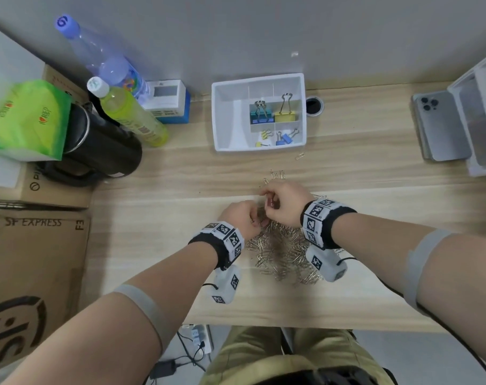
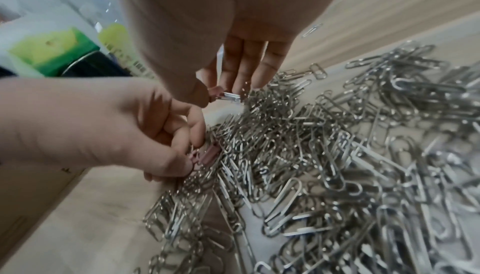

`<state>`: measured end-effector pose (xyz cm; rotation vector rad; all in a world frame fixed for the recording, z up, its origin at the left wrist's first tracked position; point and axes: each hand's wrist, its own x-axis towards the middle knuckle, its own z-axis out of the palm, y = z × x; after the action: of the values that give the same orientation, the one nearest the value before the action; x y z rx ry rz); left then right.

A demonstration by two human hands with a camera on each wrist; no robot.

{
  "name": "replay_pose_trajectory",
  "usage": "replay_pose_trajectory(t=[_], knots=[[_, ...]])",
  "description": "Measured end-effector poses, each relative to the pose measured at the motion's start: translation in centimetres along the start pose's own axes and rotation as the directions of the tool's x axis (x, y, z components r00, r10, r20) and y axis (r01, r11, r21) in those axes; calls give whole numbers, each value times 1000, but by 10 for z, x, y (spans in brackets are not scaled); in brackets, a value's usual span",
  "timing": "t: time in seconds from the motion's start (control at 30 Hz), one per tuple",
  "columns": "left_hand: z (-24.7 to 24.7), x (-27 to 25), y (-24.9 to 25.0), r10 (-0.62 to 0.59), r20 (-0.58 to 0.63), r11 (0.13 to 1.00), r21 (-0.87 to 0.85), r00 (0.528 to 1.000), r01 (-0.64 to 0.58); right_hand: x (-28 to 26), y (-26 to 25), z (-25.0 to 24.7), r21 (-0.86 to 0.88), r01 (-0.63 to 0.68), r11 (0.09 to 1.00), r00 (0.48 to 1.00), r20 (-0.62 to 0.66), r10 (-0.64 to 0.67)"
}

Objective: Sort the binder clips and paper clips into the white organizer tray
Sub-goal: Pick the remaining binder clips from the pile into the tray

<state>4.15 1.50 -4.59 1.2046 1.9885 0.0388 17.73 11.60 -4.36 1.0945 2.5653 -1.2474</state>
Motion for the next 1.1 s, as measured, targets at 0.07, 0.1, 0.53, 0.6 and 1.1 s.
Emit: replay_pose_trajectory(t=[0.07,0.1,0.53,0.6,1.1], knots=[[-1,-1,1,27,26,1000,16,999,-27,-1,3,-2,60,-52,997,998,-15,53],[-3,-2,2,41,41,999,18,998,-41,-2,5,-2,89,-77,993,997,-22,79],[-5,3,-1,103,125,986,122,987,-118,-15,4,-10,301,-252,920,964,-4,265],[-5,1,-1,106,104,990,80,989,-115,-16,-2,-6,239,-243,940,970,60,235],[-17,-20,-22,47,-50,976,-211,998,-56,-9,-24,27,-270,-201,941,962,127,242]])
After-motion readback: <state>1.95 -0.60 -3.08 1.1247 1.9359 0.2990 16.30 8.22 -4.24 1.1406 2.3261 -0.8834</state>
